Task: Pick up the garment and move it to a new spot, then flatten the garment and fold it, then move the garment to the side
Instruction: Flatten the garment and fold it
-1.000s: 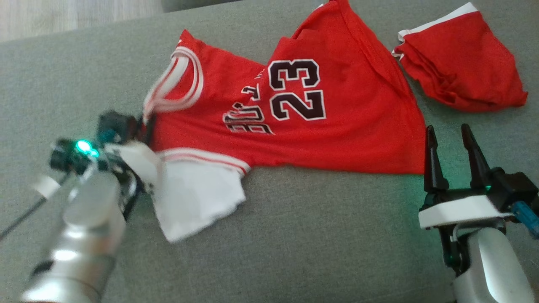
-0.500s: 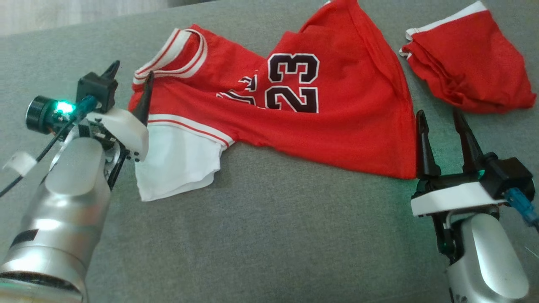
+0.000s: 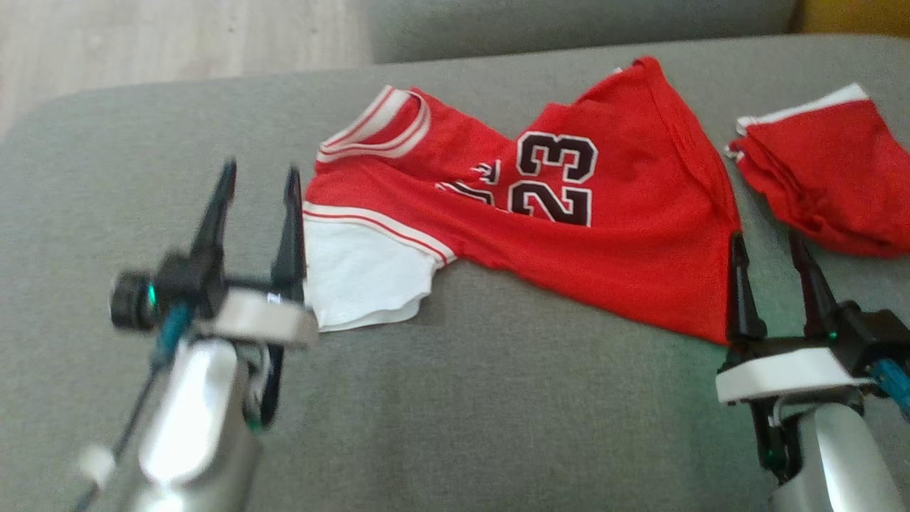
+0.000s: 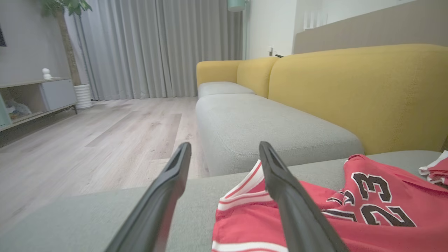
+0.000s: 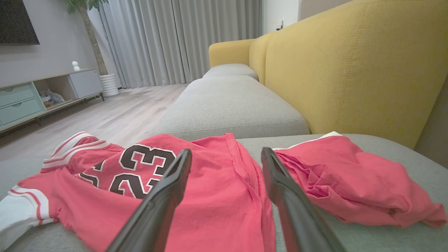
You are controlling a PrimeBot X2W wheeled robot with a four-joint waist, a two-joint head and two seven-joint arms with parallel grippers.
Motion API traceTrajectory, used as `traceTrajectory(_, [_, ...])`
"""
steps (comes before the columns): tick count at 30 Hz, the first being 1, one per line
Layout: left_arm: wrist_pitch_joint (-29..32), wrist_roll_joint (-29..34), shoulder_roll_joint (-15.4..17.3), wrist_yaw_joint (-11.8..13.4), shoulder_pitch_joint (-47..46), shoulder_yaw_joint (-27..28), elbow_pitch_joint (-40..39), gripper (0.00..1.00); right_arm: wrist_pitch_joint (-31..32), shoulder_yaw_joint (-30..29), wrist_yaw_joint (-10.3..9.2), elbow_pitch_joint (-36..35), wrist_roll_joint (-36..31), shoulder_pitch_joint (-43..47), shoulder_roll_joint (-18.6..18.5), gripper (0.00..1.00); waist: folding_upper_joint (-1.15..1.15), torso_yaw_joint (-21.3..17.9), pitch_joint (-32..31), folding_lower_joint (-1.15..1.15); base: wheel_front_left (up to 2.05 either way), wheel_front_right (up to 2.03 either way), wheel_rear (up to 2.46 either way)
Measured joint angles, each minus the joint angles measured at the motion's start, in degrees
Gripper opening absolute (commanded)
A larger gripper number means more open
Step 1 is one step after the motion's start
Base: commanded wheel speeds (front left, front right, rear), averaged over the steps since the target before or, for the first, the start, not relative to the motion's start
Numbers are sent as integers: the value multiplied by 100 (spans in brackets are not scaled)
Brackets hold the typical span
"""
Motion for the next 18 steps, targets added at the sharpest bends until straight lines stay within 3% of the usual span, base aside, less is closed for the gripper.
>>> traceTrajectory(8, [0, 47, -325, 129, 1528, 269, -901, 100, 0, -56, 0, 38, 9, 300, 1, 100, 0, 358, -353, -1, 0, 0, 0])
traceTrajectory(14, [0, 164, -379, 7, 1600, 260, -802, 100, 0, 15, 0, 44, 54, 315, 2, 100, 0, 359, -274, 1, 0, 0, 0])
traceTrajectory(18, [3, 230, -386, -132, 1445, 101, -216, 100, 0, 93, 0, 47, 57, 311, 2, 100, 0, 285, -216, 2, 0, 0, 0])
